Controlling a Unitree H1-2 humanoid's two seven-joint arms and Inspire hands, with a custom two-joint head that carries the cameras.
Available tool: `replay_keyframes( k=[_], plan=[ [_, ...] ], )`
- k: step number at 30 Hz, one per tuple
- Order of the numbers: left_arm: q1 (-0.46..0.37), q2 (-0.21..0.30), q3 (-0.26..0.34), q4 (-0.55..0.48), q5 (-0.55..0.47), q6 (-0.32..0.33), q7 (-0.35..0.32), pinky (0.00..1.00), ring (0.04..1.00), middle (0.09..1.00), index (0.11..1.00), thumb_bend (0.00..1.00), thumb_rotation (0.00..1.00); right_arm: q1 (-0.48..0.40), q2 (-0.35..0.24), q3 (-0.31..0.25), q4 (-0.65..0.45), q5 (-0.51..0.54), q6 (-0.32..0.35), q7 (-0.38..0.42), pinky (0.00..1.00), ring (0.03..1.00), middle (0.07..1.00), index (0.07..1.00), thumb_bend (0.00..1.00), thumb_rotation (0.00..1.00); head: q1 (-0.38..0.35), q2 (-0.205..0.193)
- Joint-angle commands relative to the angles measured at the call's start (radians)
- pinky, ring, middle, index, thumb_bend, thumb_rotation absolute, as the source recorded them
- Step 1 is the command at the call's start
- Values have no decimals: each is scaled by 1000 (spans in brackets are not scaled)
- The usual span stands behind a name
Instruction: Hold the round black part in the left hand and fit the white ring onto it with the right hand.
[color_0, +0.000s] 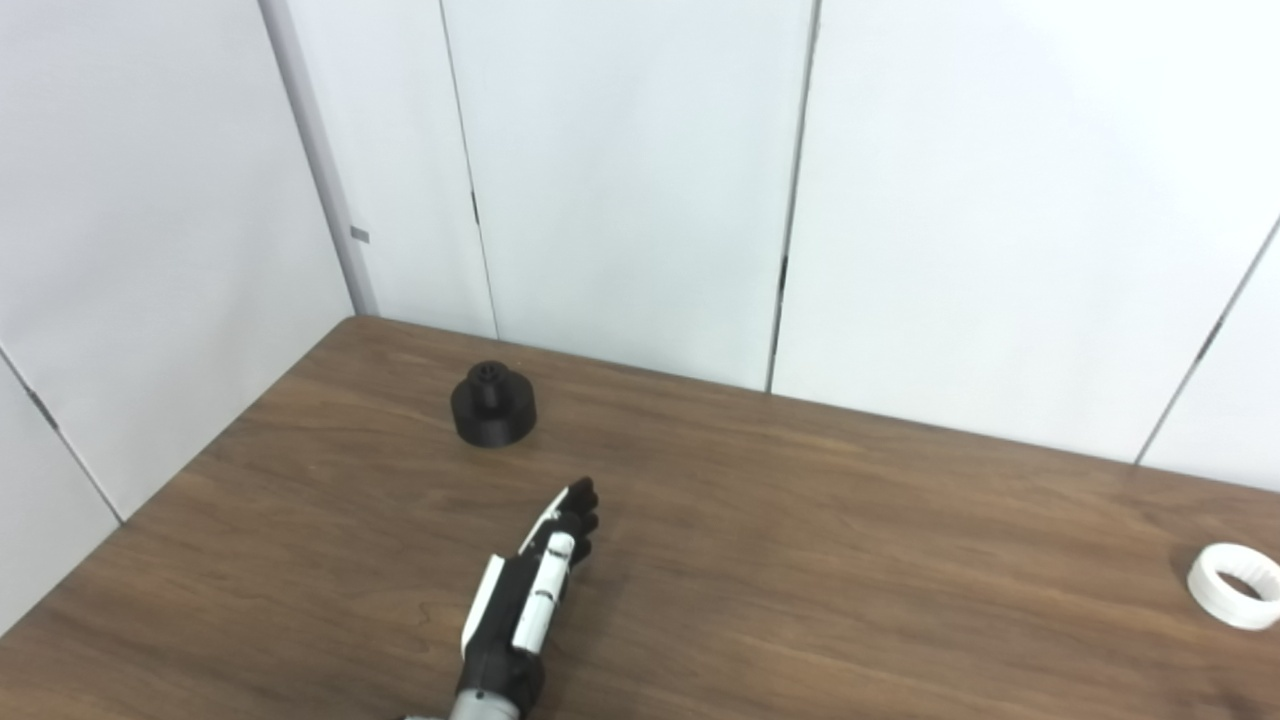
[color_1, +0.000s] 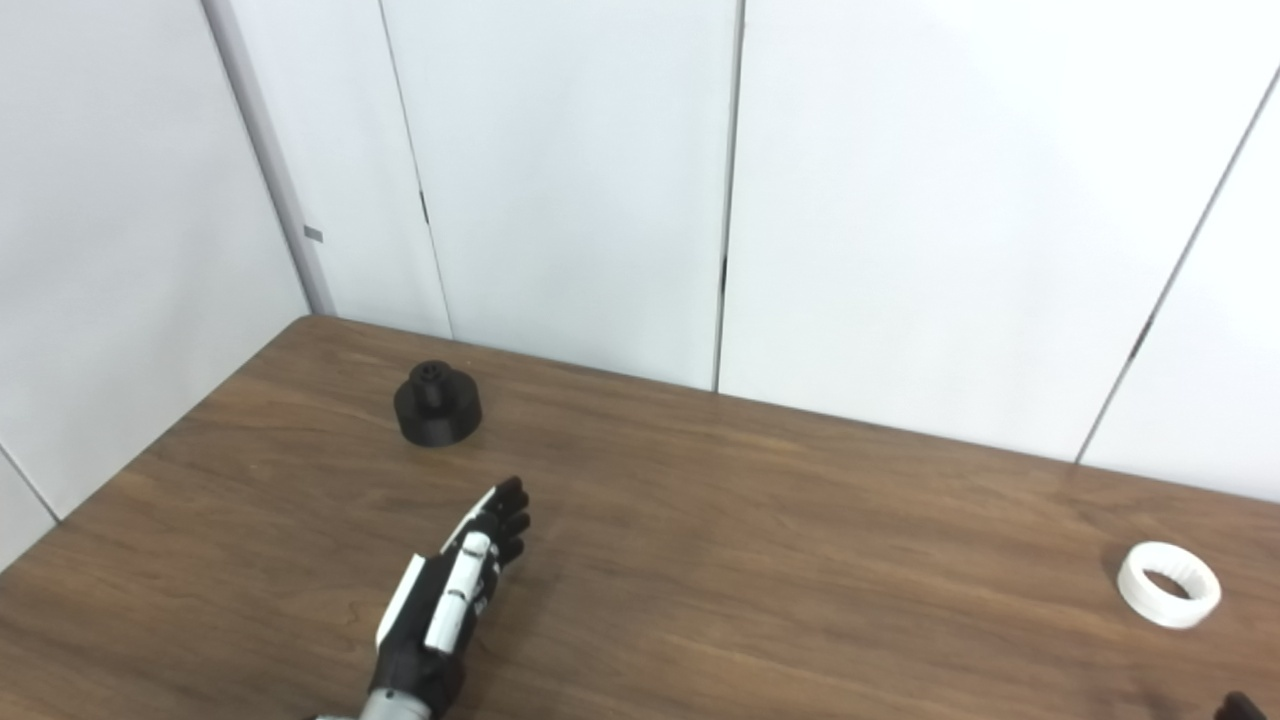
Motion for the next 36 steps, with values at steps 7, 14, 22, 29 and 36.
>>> replay_keyframes(
  k=[7, 14, 22, 29, 36],
  plan=[
    [35, -44, -28, 2, 46, -59, 36, 921, 928, 937, 929, 366, 881, -28, -42, -4, 24, 39, -58, 19, 853, 907, 911, 886, 545, 1000, 59, -8],
    [31, -44, -39, 19, 43, -80, 44, 941, 932, 939, 930, 388, 864, -28, -55, -2, 25, 50, -54, 15, 844, 902, 921, 904, 561, 1000, 62, 3],
    [33, -43, -42, 4, 52, -76, 53, 937, 935, 939, 936, 375, 861, -26, -56, -4, 14, 60, -40, 12, 803, 873, 891, 880, 547, 997, 45, 31],
    [27, -32, -40, -9, 83, -40, 61, 918, 923, 930, 932, 418, 744, -24, -54, 2, 10, 49, -45, 11, 762, 858, 877, 867, 525, 1000, 34, 39],
    [32, -5, -50, -41, 212, -26, 82, 864, 901, 921, 937, 573, 557, -16, -51, 7, -6, 42, -39, 3, 759, 860, 869, 855, 516, 1000, 21, 54]
  ],
)
